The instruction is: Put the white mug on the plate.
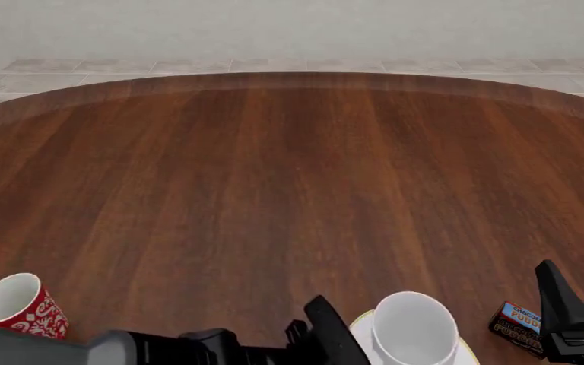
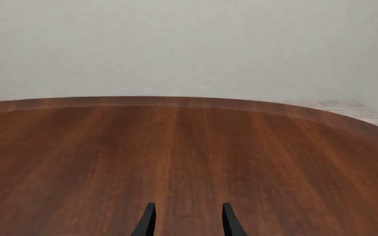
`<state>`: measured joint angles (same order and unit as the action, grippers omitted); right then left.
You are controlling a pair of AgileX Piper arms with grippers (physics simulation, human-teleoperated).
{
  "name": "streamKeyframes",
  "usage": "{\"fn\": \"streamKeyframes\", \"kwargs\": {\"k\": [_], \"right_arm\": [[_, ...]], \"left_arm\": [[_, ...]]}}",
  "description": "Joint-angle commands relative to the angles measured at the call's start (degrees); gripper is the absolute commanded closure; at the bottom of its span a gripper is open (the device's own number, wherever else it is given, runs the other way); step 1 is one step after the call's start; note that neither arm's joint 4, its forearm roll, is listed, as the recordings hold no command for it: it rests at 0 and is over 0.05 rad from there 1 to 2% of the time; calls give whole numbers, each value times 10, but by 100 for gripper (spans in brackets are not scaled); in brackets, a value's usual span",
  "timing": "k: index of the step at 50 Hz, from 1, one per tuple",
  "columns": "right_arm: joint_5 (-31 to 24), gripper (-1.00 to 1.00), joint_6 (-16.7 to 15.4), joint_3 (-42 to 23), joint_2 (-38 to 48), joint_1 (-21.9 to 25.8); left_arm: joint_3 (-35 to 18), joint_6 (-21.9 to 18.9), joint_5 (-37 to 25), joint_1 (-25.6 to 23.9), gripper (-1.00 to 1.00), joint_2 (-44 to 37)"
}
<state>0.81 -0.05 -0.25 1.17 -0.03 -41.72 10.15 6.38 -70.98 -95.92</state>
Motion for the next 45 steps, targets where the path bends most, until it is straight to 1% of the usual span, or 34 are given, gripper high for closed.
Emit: {"fn": "streamKeyframes", "kwargs": {"k": [1,25,45], "right_arm": [[0,-100,0,0,0,0],[0,-100,0,0,0,0],[0,-100,0,0,0,0]], "left_arm": [[-5,-6,-1,-7,-100,-5],[-8,-5,-2,-14,-100,-3],[-3,-30,-50,-6,-100,77]]}}
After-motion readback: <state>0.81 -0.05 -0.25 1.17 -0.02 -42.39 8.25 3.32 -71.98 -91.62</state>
